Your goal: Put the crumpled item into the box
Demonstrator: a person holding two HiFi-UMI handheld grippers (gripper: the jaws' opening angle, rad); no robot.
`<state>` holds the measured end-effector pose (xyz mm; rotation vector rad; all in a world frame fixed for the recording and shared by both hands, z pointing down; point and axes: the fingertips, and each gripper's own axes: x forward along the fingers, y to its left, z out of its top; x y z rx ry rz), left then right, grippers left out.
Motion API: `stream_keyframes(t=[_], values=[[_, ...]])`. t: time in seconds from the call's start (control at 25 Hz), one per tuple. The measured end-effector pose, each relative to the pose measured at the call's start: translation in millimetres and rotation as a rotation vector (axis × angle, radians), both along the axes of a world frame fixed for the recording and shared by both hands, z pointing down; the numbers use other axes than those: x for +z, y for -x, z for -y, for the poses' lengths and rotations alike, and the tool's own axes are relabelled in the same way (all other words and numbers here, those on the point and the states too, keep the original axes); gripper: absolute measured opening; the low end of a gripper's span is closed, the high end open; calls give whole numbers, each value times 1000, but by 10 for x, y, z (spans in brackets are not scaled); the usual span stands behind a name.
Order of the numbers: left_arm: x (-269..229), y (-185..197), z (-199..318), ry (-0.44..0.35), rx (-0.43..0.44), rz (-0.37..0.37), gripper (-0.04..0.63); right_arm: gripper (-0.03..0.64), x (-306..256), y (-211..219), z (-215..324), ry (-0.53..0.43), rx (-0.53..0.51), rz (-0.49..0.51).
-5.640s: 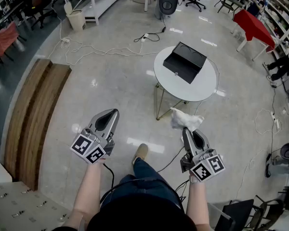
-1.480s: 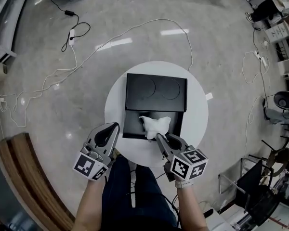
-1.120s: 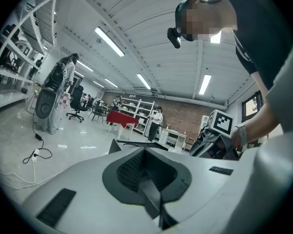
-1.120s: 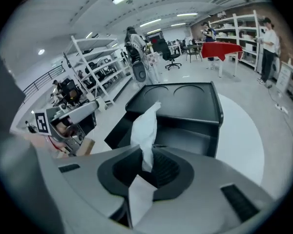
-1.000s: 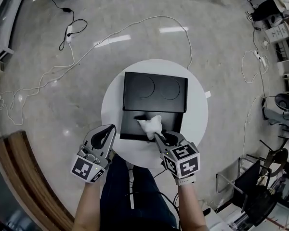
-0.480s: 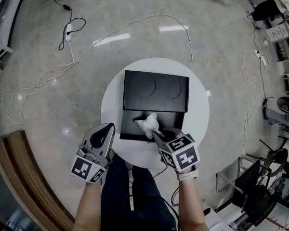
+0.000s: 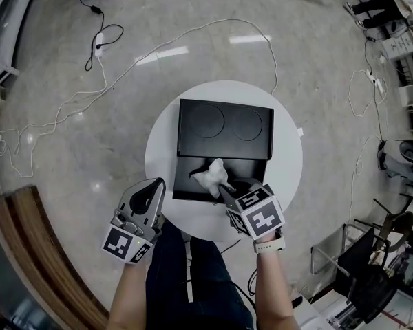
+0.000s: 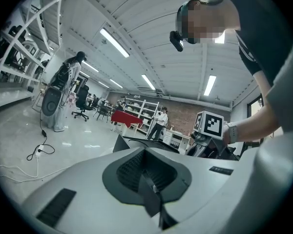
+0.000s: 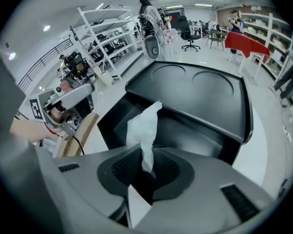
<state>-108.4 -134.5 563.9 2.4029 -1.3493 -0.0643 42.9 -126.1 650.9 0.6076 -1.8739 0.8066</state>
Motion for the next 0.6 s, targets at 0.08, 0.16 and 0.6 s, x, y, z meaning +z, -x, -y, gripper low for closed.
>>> stream_keyframes(t=[0.08,0.16,0.6], values=[[12,-9,-4,3,3,-2,-2,69,18,13,18,-11,-12,-13],[27,-19,-5,5,8,-2,-2,69,38,35,37,-25,-27,-22],[41,-91,-24,0,33,-8,-2,101,160,0,139,-112,-109,-134]])
